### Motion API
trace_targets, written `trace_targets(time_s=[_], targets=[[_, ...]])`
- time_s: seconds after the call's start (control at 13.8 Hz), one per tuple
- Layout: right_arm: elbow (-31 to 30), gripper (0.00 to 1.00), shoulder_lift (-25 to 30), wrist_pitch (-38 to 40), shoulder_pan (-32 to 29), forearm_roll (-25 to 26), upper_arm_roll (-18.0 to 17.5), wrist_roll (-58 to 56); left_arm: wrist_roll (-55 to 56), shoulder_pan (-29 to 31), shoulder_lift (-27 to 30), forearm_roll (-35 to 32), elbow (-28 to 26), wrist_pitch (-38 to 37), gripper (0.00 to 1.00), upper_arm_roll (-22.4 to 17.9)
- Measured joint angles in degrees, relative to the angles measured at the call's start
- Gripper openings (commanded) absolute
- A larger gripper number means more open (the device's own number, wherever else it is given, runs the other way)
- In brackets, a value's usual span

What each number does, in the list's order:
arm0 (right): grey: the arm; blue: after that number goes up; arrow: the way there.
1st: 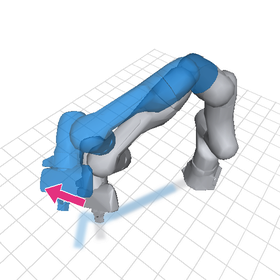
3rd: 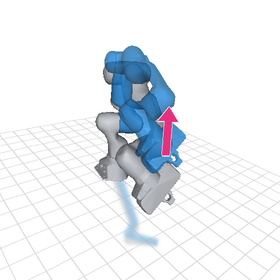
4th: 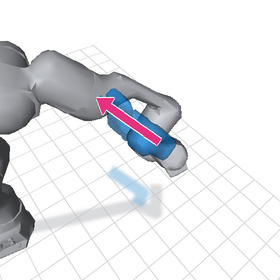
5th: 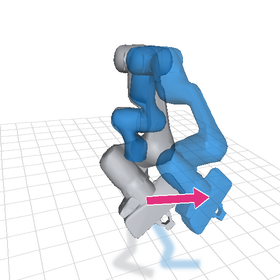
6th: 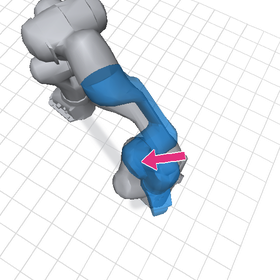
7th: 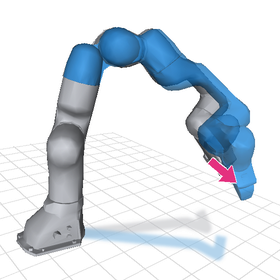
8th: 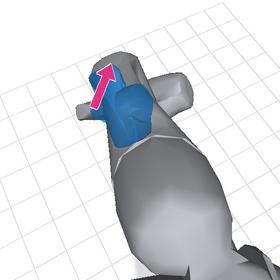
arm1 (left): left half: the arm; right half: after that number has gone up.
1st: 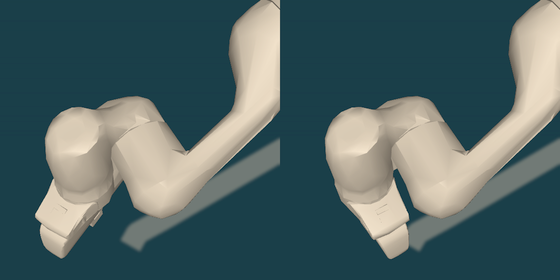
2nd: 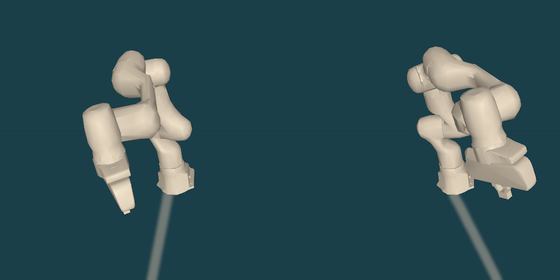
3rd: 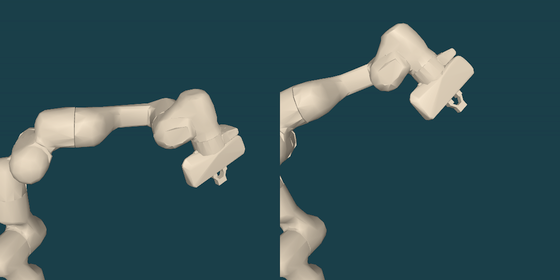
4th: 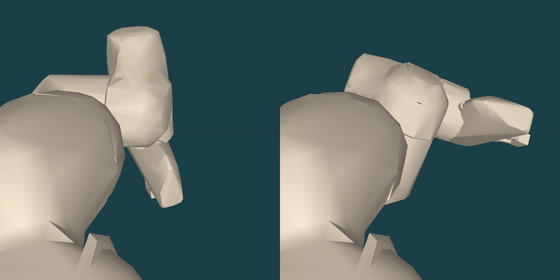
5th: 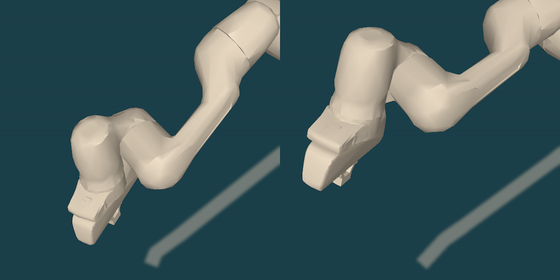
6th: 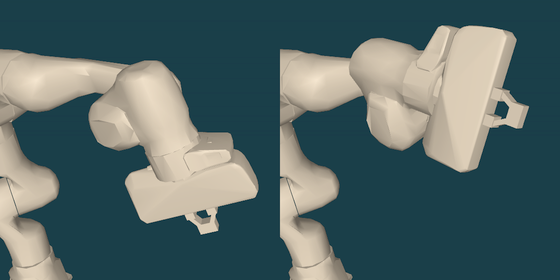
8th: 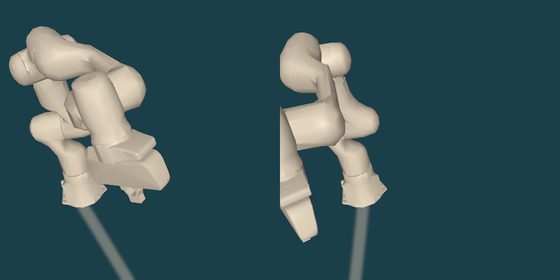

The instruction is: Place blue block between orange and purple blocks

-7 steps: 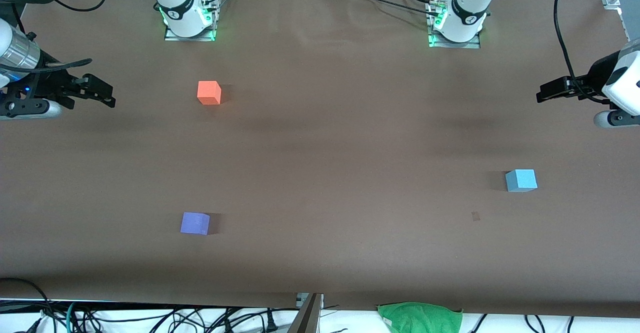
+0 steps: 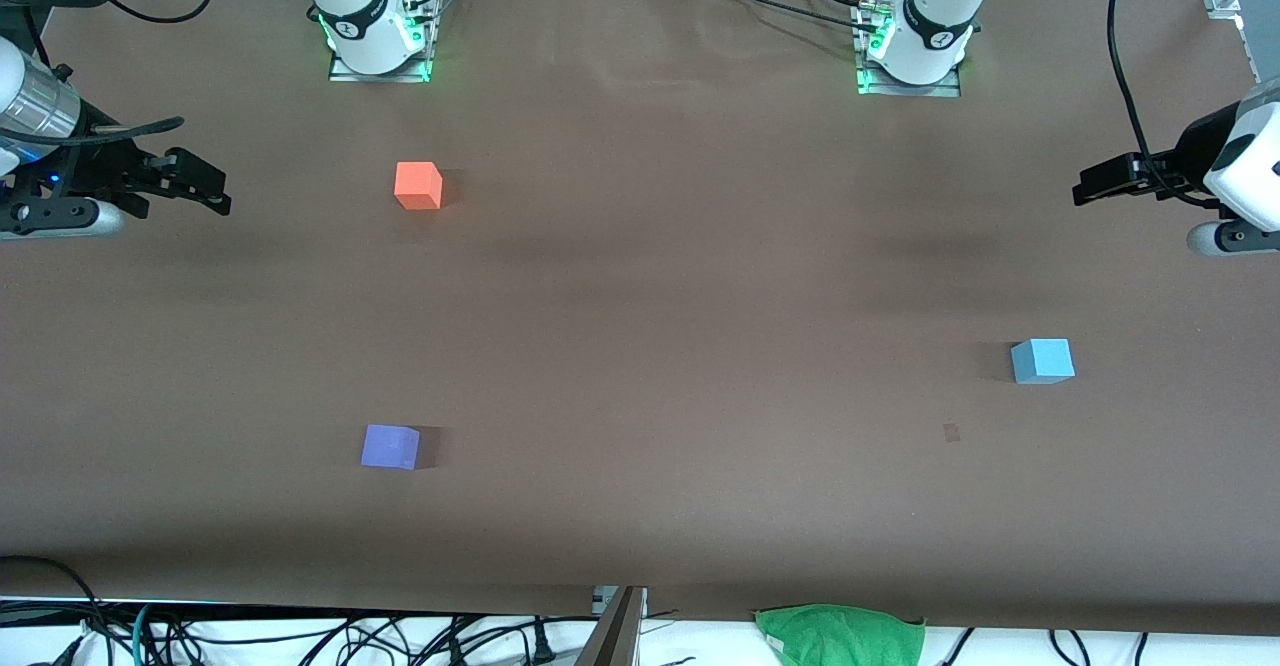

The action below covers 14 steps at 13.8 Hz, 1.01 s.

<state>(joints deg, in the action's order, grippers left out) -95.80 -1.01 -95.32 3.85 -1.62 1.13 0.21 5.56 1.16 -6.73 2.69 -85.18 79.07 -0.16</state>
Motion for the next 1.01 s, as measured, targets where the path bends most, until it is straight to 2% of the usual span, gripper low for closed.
trace_targets(time_s=[1.01], targets=[[0.0, 0.99, 0.0, 0.0, 0.0, 0.0, 0.0, 0.0, 0.0, 0.0, -3.1, 0.0, 4.2, -2.9, 1.0, 0.0]])
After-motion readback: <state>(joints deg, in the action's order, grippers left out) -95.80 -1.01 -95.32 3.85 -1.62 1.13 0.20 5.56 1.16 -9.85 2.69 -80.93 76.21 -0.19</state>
